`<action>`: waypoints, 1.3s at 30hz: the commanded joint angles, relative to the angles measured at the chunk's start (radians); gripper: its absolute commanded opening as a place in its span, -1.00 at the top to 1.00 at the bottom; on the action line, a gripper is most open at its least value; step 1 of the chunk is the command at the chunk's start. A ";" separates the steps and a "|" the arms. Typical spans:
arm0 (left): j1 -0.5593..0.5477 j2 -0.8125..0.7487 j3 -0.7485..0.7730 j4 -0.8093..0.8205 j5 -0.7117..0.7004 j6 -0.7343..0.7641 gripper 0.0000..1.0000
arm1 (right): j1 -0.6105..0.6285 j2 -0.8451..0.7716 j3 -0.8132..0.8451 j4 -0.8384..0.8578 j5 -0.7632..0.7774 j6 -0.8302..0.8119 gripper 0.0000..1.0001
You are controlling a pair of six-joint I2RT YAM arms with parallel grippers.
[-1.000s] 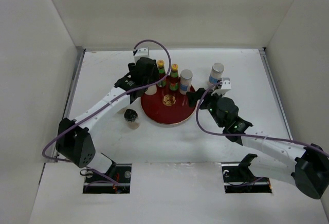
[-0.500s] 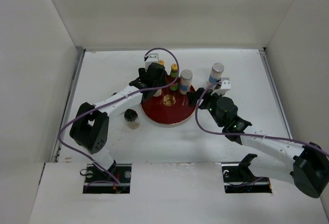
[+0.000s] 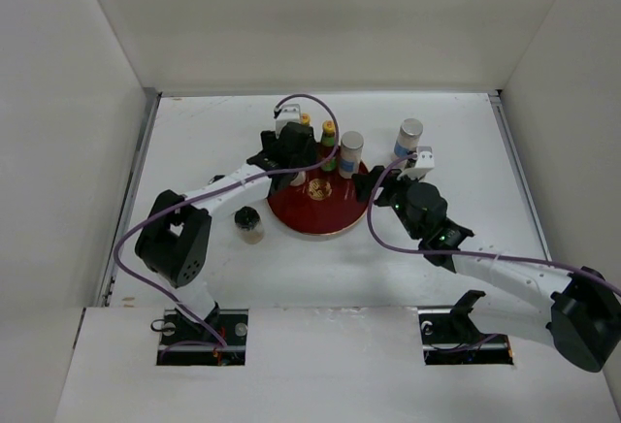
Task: Organize the condiment bottles
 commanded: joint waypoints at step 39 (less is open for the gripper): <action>-0.088 -0.769 -0.612 -0.225 -0.130 -0.138 -0.58 | -0.005 0.052 0.022 0.068 -0.005 0.006 -1.00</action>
